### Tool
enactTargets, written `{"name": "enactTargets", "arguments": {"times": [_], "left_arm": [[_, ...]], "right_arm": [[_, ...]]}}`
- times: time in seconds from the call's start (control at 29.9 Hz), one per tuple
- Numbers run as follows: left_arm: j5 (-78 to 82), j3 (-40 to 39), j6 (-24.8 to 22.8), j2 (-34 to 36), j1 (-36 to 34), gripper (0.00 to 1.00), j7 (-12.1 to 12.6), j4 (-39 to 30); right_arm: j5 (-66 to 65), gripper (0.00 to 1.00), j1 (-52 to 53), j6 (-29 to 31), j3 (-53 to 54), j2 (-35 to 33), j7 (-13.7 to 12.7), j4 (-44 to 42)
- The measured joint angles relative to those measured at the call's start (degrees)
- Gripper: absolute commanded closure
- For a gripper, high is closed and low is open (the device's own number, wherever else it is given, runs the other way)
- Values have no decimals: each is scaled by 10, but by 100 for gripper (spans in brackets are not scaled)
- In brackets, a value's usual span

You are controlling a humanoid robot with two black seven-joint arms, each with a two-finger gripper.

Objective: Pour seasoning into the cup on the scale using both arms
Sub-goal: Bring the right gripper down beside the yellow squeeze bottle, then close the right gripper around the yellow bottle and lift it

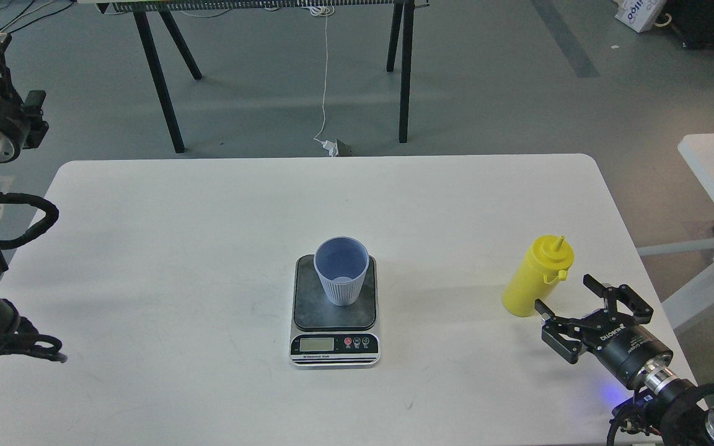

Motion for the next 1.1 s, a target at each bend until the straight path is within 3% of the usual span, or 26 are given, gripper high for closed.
{"name": "enactTargets", "arguments": {"times": [0.84, 0.9, 1.07, 1.1], "left_arm": [[-8, 0, 0, 7, 43, 1, 0, 0], [-8, 0, 0, 7, 45, 1, 0, 0], [-9, 0, 0, 7, 48, 1, 0, 0], [-9, 0, 0, 7, 48, 1, 0, 0]], "right_arm": [[-89, 4, 86, 0, -1, 119, -4, -133], [-91, 16, 90, 0, -1, 120, -4, -133], [-96, 80, 93, 0, 0, 120, 0, -132], [-99, 88, 94, 0, 0, 120, 0, -133]]}}
